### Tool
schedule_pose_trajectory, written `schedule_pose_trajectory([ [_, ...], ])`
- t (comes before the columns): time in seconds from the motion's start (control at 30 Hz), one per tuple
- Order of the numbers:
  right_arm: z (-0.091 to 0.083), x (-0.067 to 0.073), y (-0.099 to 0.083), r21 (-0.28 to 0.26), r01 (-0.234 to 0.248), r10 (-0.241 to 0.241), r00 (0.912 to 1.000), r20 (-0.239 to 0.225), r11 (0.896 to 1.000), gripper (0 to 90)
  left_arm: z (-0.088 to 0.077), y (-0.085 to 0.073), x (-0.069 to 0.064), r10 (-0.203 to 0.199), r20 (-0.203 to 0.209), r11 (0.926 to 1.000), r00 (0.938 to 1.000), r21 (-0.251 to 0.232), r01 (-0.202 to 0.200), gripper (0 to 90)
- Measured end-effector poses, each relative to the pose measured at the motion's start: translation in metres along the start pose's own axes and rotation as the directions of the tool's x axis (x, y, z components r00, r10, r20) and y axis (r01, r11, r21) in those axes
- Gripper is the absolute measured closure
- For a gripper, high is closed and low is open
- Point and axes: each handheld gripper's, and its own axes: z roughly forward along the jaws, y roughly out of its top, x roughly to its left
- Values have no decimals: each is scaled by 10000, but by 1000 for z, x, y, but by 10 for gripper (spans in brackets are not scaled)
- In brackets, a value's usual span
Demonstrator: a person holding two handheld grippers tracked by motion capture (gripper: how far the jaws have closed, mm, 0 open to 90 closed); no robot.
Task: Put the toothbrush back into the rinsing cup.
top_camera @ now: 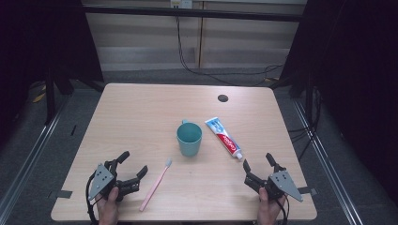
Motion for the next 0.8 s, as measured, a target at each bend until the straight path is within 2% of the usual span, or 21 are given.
schedule_pose_trajectory([
  [0.07,0,0,0,-24,-1,1,10000,-11,10000,140,1,0,-1,78,-15,9999,10000,96,-78,157],
  [0.1,0,0,0,-68,-32,32,10000,20,10000,140,2,1,-4,214,-172,9997,9996,154,-211,157],
  [0.2,-1,0,0,-107,-74,74,10000,50,9999,140,2,1,-4,218,-234,9996,9995,192,-213,157],
  [0.27,-1,0,0,-116,-75,76,10000,40,9999,140,2,0,-3,97,-72,9999,9999,54,-97,156],
  [0.37,-2,0,-1,-168,-77,77,10000,6,9998,145,0,0,-1,191,167,9998,9997,-16,-190,157],
  [0.43,-3,0,-1,-356,-51,56,9999,126,9994,144,1,0,0,-66,-42,10000,10000,-56,66,162],
  [0.47,-3,0,-1,-356,-51,56,9999,126,9994,144,1,0,0,-66,-42,10000,10000,-56,66,164],
  [0.5,-3,0,-1,-354,-75,80,9999,131,9993,141,3,1,-1,-265,-155,9996,9995,73,266,165],
  [0.53,-3,0,-1,-363,-61,67,9998,166,9993,138,3,1,1,-251,-206,9994,9995,218,256,165],
  [0.67,-3,0,-1,-379,-53,60,9998,201,9993,137,6,2,1,-436,-265,9980,9987,442,448,164],
  [0.7,-3,0,-1,-380,-55,63,9998,202,9993,137,9,3,1,-646,-257,9957,9976,644,662,164],
  [0.8,-3,0,-1,-350,-58,64,9998,172,9994,141,7,5,2,-766,-183,9945,9969,700,777,167],
])
